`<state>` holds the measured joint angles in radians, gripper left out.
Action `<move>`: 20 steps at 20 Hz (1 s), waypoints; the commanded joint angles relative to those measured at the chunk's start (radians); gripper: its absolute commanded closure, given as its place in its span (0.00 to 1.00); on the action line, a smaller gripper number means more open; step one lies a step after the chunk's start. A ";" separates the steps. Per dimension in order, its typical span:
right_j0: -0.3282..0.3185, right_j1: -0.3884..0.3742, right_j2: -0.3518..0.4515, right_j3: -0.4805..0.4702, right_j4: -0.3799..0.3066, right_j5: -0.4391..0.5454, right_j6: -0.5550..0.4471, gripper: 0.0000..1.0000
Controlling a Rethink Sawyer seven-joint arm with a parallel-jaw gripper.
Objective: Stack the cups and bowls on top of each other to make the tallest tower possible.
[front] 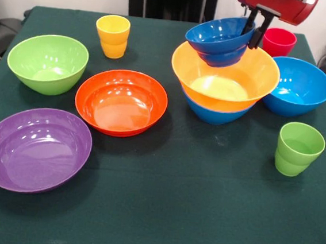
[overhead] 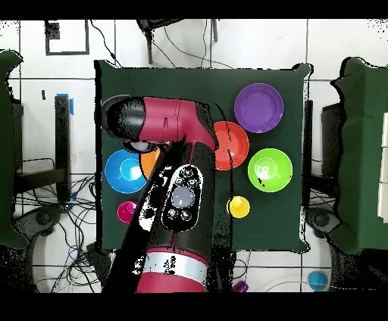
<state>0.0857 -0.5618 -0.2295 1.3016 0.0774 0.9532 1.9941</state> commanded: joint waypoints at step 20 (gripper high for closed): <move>0.022 0.062 0.072 0.130 -0.026 -0.148 0.120 1.00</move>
<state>0.0858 -0.5607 -0.2295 1.3437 0.0776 0.8921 1.9941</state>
